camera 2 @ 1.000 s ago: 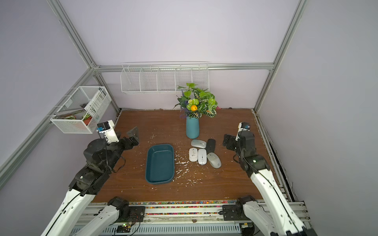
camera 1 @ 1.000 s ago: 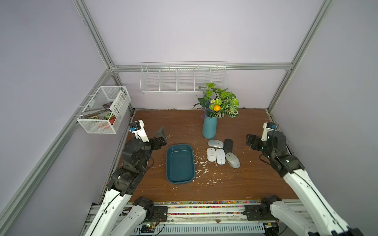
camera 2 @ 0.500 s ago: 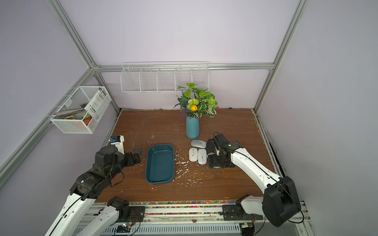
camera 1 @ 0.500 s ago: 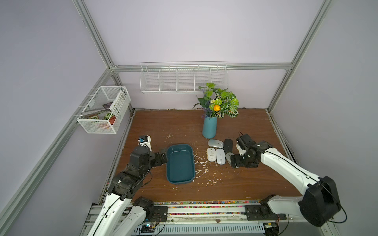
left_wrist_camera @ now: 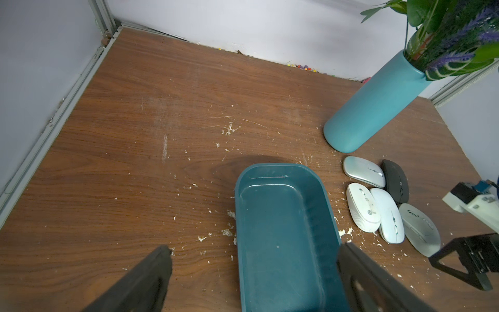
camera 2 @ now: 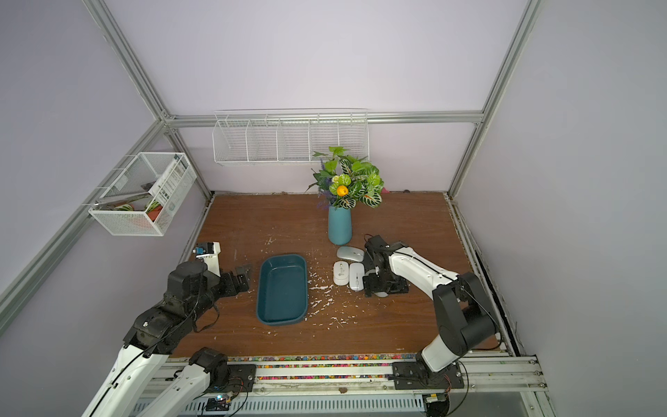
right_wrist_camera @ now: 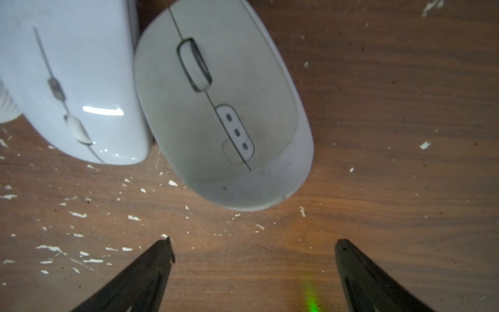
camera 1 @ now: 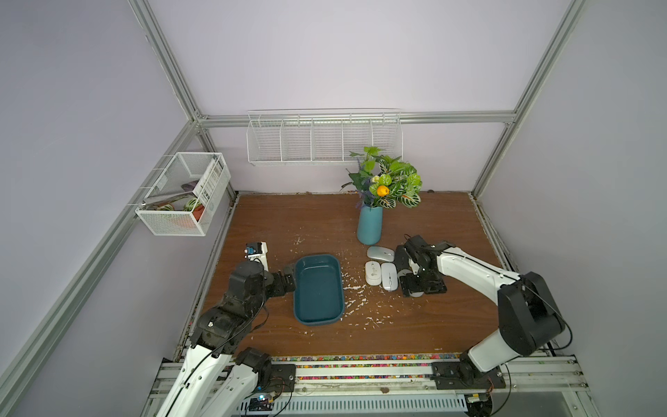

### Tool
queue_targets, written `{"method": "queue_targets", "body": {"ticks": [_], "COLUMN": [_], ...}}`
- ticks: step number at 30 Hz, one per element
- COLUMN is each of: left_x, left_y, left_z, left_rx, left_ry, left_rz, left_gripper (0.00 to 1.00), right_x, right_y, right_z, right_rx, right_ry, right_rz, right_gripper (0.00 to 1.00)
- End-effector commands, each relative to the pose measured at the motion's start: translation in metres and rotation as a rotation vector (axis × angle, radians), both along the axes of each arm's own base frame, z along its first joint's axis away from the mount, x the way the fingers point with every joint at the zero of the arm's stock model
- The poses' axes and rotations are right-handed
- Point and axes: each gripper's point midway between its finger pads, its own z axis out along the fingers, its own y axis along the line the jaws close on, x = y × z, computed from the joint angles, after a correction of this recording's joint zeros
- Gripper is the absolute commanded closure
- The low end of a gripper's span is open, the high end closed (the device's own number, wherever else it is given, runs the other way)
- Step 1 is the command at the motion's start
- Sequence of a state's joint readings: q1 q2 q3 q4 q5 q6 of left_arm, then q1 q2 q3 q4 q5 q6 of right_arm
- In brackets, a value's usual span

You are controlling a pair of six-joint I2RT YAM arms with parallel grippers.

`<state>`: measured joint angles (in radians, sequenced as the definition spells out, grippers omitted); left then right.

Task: Put the mouse in the storage box
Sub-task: Pick up the mouse from the center of the board.

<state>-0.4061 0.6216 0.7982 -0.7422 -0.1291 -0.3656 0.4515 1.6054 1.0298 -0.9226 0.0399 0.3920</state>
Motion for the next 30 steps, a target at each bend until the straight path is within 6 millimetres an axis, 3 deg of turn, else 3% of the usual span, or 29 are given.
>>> {"method": "queue_targets", "body": {"ticks": [1,11,17,19,24,30], "left_x": [0.001,0.003,0.004,0.005,0.005,0.005], "left_y": [-0.003,-0.005,-0.007,-0.007,-0.007,-0.008], "left_z": [-0.001,-0.007,-0.009,-0.011,-0.011,-0.011], "left_rx": [0.003,0.010,0.010,0.013,0.014,0.013], "left_ry": [-0.004,0.016,0.024,0.029,0.031,0.033], "left_rz": [-0.020,-0.026,-0.032,-0.034,-0.032,-0.033], "left_gripper": [0.00,0.00,0.00,0.00,0.00,0.00], "right_x": [0.016,0.044,0.048,0.049,0.050,0.050], "right_y": [-0.002,-0.001,-0.003,-0.002,0.002,0.000], "right_z": [-0.002,-0.033,-0.041,-0.040,-0.039,-0.035], "right_rx": [-0.038,-0.067,-0.044,-0.034,-0.008,-0.013], "right_ry": [-0.023,0.008,0.014,0.006,0.000,-0.016], "right_rz": [0.014,-0.006,-0.027,-0.026,-0.023,-0.024], "right_gripper": [0.01,0.04,0.11,0.17,0.42,0.51]}}
